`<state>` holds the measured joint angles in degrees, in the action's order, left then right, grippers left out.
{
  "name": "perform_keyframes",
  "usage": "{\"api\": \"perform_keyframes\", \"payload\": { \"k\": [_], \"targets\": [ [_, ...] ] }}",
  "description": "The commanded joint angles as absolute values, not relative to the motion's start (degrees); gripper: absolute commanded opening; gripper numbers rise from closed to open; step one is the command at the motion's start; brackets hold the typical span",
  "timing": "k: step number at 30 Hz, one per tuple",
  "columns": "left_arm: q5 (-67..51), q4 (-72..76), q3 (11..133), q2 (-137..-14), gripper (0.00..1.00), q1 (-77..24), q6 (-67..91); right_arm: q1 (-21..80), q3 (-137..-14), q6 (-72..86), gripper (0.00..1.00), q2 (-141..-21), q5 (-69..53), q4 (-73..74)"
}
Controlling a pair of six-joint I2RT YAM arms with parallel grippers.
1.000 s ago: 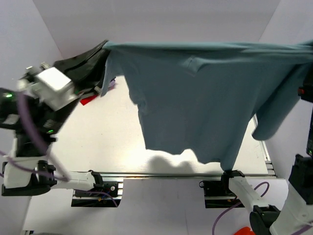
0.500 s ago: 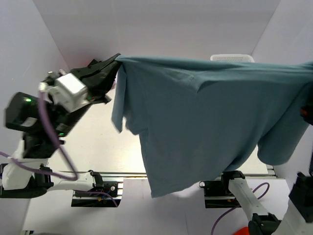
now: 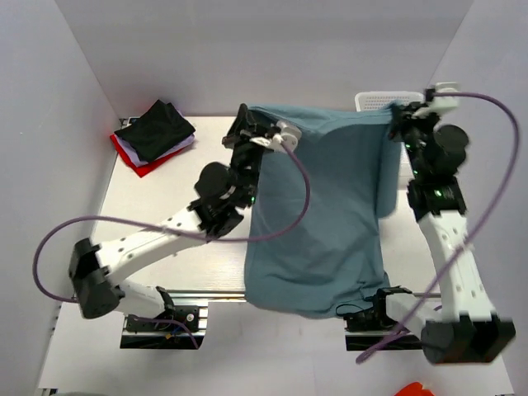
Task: Fold and stack the t-shirts
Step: Flatten out the tshirt
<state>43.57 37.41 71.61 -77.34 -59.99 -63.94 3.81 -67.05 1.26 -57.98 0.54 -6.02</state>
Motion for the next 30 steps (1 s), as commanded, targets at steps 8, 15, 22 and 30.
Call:
{"api": "perform_keyframes", "payload": {
  "k": [8, 15, 22, 30],
  "targets": [
    [51.5, 58.5, 78.5, -105.3, 0.0, -37.1, -60.4, 3.7, -72.3, 2.9, 0.0, -79.8, 0.6, -16.8],
    [54.6, 54.1, 93.8, -121.9, 0.0, -30.2, -55.6, 3.8, -83.1, 0.8, 0.0, -93.8, 0.6, -14.9],
    [55.4, 50.9, 97.5, -124.3, 0.0, -28.4, -51.7, 3.8, -88.9, 0.4, 0.0, -97.1, 0.5, -13.0],
    [54.8, 51.0, 96.2, -116.0, 0.0, -28.4, -50.8, 3.7, -90.9, -1.2, 0.0, -89.9, 5.3, -12.0]
  ]
}}
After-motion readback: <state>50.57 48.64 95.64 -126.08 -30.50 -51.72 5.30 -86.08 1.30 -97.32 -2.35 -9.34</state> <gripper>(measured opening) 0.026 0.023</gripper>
